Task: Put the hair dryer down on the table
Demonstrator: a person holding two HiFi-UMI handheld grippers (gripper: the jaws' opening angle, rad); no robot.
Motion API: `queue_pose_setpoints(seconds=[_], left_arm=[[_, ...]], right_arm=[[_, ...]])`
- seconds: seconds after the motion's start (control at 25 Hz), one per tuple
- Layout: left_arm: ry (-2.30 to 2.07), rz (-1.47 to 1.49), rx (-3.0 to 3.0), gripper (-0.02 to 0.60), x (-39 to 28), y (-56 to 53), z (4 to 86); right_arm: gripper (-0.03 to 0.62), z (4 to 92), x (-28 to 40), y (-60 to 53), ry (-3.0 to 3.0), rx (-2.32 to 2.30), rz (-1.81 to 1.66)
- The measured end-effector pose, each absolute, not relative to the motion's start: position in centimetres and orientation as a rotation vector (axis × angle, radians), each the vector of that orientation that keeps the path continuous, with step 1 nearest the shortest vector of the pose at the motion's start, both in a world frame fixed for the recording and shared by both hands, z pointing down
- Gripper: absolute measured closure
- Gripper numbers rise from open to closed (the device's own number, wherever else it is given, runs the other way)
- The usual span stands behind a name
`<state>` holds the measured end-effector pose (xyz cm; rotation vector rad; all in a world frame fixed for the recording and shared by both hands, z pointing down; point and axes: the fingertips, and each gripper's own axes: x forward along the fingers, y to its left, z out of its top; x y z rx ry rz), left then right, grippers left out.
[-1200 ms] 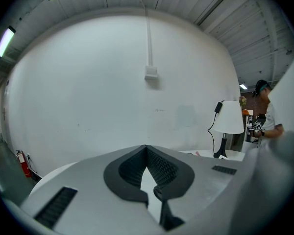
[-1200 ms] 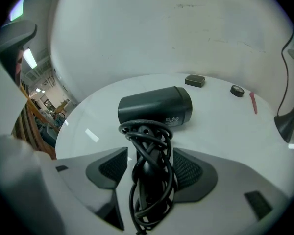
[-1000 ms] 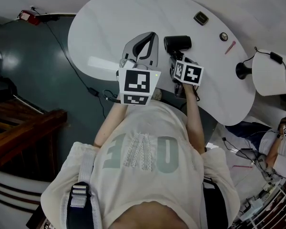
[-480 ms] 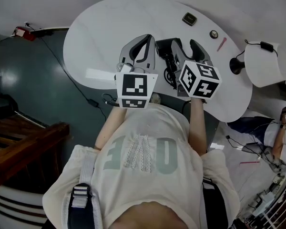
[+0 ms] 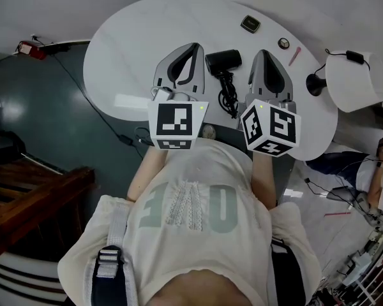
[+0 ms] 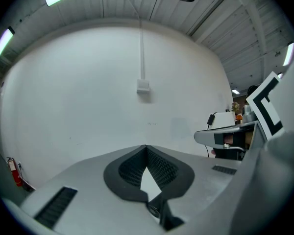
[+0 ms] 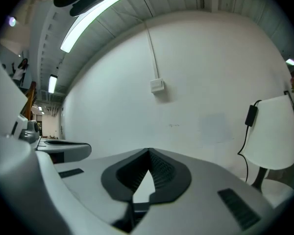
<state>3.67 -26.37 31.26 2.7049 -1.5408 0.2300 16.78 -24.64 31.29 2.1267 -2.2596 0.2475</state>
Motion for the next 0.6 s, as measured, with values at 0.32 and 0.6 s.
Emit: queue_pose_setpoints(seconds=[0.32, 0.6], left_arm=[[-1.530, 0.229, 2.718, 0.580, 3.85, -26.03, 31.05], [-1.508, 0.246, 2.728, 0.580, 4.32, -26.12, 31.47]], right_arm=[[0.589, 31.83, 16.53, -24.00, -2.245, 2.113, 0.233], [0.589, 32.23, 16.45, -24.08, -2.228, 2.087, 0.220]])
